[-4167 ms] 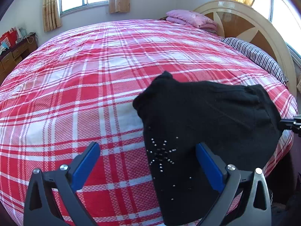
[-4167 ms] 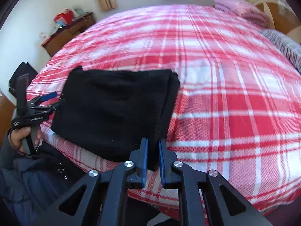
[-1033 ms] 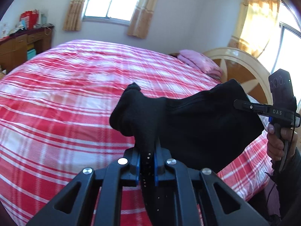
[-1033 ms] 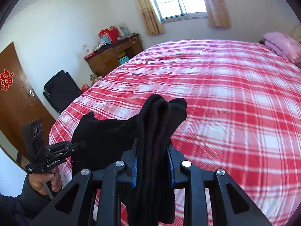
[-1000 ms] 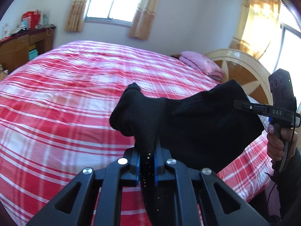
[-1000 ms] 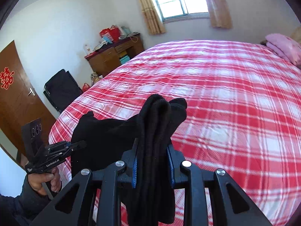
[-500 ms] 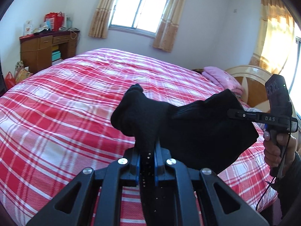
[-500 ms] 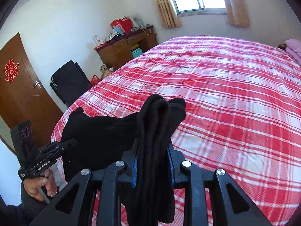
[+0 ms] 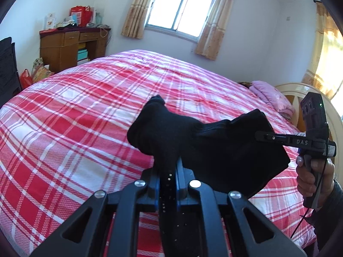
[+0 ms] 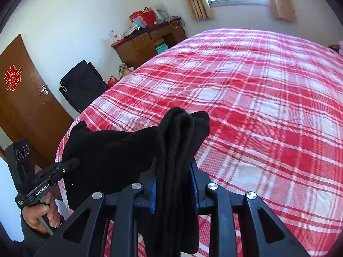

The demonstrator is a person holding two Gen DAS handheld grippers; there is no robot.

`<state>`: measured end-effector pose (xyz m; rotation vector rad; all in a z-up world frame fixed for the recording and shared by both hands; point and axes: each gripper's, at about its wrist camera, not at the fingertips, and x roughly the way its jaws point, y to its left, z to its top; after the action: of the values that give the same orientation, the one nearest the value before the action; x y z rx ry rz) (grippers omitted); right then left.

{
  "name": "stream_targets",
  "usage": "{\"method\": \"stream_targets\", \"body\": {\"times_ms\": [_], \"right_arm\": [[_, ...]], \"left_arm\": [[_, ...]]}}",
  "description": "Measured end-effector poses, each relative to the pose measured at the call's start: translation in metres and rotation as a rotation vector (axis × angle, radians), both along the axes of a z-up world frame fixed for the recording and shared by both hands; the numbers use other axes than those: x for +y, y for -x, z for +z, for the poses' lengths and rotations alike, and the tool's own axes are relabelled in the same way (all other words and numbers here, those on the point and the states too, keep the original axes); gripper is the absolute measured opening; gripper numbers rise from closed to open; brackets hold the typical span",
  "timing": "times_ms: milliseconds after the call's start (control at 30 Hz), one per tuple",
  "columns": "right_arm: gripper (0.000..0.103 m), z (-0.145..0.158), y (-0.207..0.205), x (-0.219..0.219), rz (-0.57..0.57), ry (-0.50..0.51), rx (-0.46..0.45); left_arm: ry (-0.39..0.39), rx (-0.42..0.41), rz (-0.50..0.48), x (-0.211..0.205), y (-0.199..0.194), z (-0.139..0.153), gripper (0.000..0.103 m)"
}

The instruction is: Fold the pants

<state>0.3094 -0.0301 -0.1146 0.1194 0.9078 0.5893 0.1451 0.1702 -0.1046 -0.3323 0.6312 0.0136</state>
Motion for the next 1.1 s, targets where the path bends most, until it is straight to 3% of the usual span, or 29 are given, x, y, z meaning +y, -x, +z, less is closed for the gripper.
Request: {"method": "stream_targets", "body": {"times_ms": [533,700,767,900,967,1100], "right_arm": [[0.026,-0.044,-0.023,-0.007,-0.027,-0.018,0.093],[0.027,-0.052,-0.027,-0.011,-0.045,-0.027,0.115],[0.028,-0.056,-0.029,-0.010,-0.060,-0.017,0.122],[0.034,-0.063,-0.032,-0.013,-0.084,-0.014,0.141],[0.040,-0.066,-0.034,-0.016,-0.097,-0.011,0.151],[0.044,-0.061,-0.032,-0.036,-0.162,-0.048,0.139]], "left_arm": [[-0.023,0.093,0.024,0.008,-0.010,-0.035,0.013],[-0.070,0.126,0.044,0.007,-0.013,-0.044,0.031],[-0.123,0.131,0.079,0.006,-0.012,-0.046,0.052],[-0.145,0.136,0.092,0.007,-0.012,-0.049,0.062],[-0.146,0.142,0.116,0.011,-0.012,-0.052,0.079],[-0.130,0.145,0.128,0.019,-0.009,-0.053,0.085]]}}
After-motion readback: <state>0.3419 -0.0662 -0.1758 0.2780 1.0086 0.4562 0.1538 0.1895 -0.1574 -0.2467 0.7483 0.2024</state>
